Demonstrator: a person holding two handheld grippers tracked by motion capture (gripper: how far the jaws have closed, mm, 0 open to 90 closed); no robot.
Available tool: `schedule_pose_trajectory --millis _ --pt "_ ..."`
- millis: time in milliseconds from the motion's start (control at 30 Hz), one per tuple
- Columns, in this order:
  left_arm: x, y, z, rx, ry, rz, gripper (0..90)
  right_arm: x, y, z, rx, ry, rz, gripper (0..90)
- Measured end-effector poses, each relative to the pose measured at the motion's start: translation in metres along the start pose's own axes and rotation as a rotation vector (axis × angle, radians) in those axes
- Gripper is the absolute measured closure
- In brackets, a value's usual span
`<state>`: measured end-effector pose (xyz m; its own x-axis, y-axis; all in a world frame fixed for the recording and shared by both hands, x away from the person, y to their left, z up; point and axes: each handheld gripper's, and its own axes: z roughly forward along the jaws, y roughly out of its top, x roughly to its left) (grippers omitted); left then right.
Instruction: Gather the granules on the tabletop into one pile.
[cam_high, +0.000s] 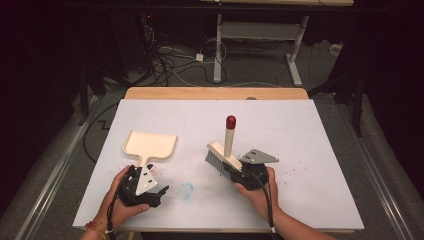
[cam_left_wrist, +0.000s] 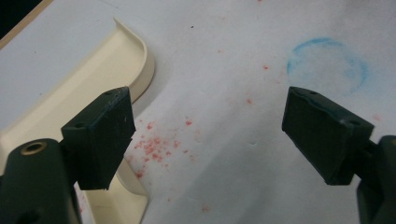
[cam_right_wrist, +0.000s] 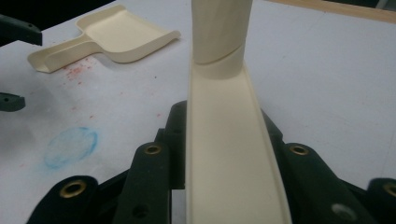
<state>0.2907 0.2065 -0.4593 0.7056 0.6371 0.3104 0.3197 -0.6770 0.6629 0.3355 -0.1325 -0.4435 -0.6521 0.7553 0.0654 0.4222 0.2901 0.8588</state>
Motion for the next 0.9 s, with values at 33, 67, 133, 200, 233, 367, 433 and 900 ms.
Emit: schedule_pose_trajectory --millis 33,67,133,200,233,367,433,900 --pt "-0.001 0.0 0.0 -0.002 -0.001 -0.002 16.5 -0.001 0.001 -0.003 0.001 0.005 -0.003 67.6" --pt "-0.001 0.0 0.0 0.003 -0.001 0.006 16.5 -0.002 0.001 -0.006 0.0 0.005 -0.006 67.6" --pt "-0.001 0.001 0.001 0.005 -0.004 0.008 16.5 -0.004 0.003 -0.012 -0.02 0.008 -0.019 67.5" --pt "-0.001 0.001 0.002 0.007 -0.004 0.009 16.5 -0.005 0.006 -0.019 -0.036 0.007 -0.038 67.5" --pt "-0.001 0.001 0.002 0.007 -0.006 0.008 16.5 -0.006 0.007 -0.023 -0.048 0.002 -0.048 67.5" --pt "-0.001 0.001 0.002 0.009 -0.007 0.011 16.5 -0.014 0.013 -0.041 -0.074 0.016 -0.089 67.5" --pt "-0.001 0.001 0.002 0.007 -0.007 0.011 16.5 -0.019 0.013 -0.051 -0.081 0.032 -0.108 67.5" --pt "-0.004 0.004 0.005 0.015 -0.012 0.025 16.5 -0.054 -0.012 -0.075 -0.108 -0.116 -0.19 67.4"
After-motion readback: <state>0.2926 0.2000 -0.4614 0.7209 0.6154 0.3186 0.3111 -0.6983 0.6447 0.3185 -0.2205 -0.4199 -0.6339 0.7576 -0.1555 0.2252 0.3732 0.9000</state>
